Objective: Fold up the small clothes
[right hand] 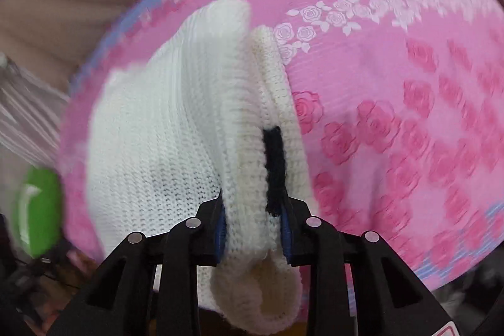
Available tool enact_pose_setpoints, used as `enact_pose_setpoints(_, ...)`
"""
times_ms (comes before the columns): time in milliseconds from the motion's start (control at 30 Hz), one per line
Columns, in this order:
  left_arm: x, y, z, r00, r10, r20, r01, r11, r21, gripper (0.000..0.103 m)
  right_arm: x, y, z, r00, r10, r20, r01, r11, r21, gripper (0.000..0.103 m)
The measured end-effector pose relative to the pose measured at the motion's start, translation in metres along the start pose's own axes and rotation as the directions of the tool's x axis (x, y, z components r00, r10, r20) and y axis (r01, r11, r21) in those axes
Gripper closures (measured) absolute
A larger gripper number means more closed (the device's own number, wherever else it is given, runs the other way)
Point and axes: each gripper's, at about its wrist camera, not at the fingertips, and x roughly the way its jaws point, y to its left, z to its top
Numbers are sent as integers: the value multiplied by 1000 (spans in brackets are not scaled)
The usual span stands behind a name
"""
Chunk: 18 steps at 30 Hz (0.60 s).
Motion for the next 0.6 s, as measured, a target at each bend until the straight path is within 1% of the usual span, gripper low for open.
enact_pose_setpoints(67,4,-9,6,1000,-1,-6,1,1000,20,22,-12,7,-1,999,17,29,-17,1000,4,69)
enact_pose_setpoints(133,8,-21,10,1000,3,-11,-3,999,52,22,-21,8,-3,999,28,35,-27,1000,-2,67)
enact_pose_setpoints(200,11,-31,15,1000,0,-6,1,997,71,22,-29,7,-9,999,38,26,-38,999,-3,54)
enact_pose_setpoints(267,20,-39,19,1000,17,-7,-17,996,85,22,-27,1,-18,999,52,11,-52,999,3,49)
enact_pose_setpoints(300,25,-41,20,999,30,-15,-29,996,89,22,-21,-3,-23,999,43,-11,-43,999,12,52)
enact_pose_setpoints(333,32,-43,22,998,53,-29,-50,994,95,22,-17,-7,-27,998,47,-35,-46,999,22,62)
enact_pose_setpoints(367,36,-45,23,996,74,-39,-70,993,99,22,-19,-12,-31,997,62,-42,-61,998,30,83)
enact_pose_setpoints(400,41,-46,22,994,101,-50,-95,990,108,22,-28,-13,-34,996,91,-23,-90,995,40,84)
enact_pose_setpoints(467,47,-46,21,990,124,-68,-115,986,119,22,-56,-7,-37,985,167,45,-168,985,25,87)
enact_pose_setpoints(533,56,-43,20,985,138,-100,-125,985,119,22,-70,-5,-40,982,177,60,-177,984,8,87)
enact_pose_setpoints(567,59,-42,20,984,137,-112,-124,986,114,22,-66,-8,-41,985,167,49,-168,986,9,87)
enact_pose_setpoints(600,62,-40,20,983,138,-123,-124,986,110,21,-56,-13,-45,990,135,27,-136,991,10,87)
